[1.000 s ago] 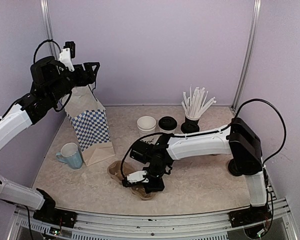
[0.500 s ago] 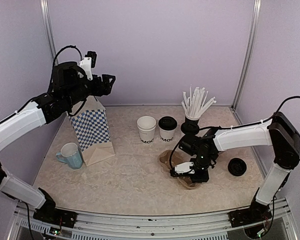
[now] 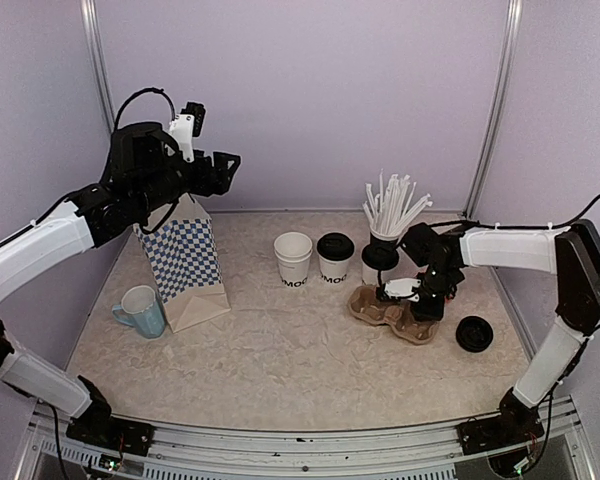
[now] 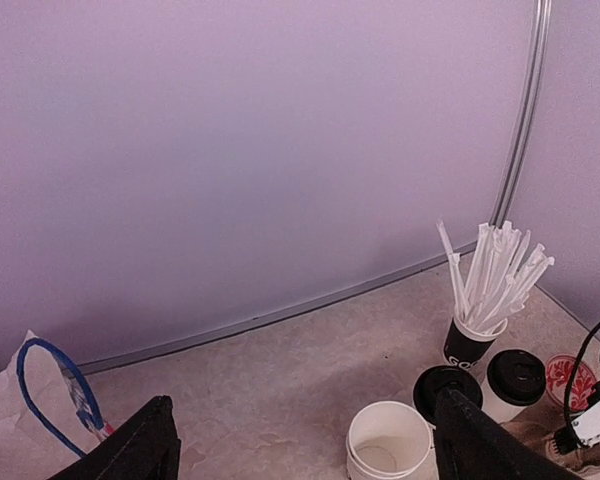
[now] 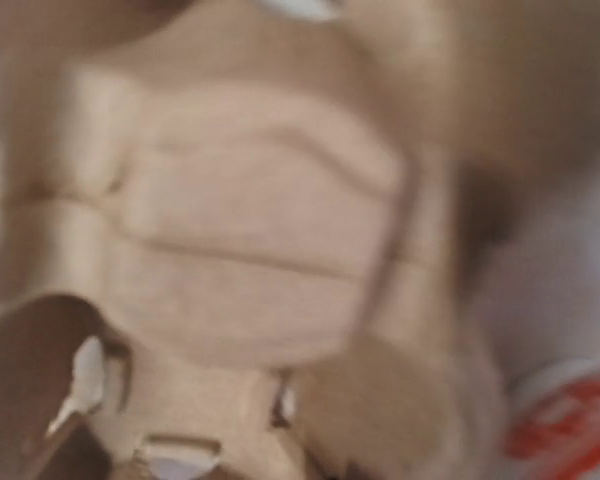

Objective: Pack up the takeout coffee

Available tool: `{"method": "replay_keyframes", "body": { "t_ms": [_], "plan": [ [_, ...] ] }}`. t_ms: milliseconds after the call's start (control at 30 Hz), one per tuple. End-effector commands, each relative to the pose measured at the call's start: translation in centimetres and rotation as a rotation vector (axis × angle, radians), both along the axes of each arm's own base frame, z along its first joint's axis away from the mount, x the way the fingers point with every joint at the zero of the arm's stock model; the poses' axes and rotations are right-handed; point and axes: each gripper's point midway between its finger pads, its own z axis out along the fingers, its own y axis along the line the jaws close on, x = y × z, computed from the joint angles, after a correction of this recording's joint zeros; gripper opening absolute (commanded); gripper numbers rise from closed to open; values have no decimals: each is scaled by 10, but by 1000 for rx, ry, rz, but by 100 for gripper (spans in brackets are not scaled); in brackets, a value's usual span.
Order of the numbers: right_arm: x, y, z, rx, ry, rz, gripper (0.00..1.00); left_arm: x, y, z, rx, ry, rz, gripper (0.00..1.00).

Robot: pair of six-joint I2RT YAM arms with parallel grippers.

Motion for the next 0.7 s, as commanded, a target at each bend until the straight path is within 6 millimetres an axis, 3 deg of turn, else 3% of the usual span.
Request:
{"method": "replay_keyframes", "body": {
  "t_ms": [0,100,200,333,667],
  "plan": [
    [11,1,24,49,-43,-30,12,-4,-11,5,33,-15,-21,86],
    [6,25,45,192,2,-48,18,-7,-15,6,37,-15,-31,86],
    [7,52,61,332,48,-73,38,-8,-17,6,34,-14,-41,86],
    [12,62,49,353,108,-112,40,-10,-18,7,35,-16,-41,86],
    [12,59,25,303,185,-186,46,-12,-15,12,37,-28,-31,86]
  ]
}}
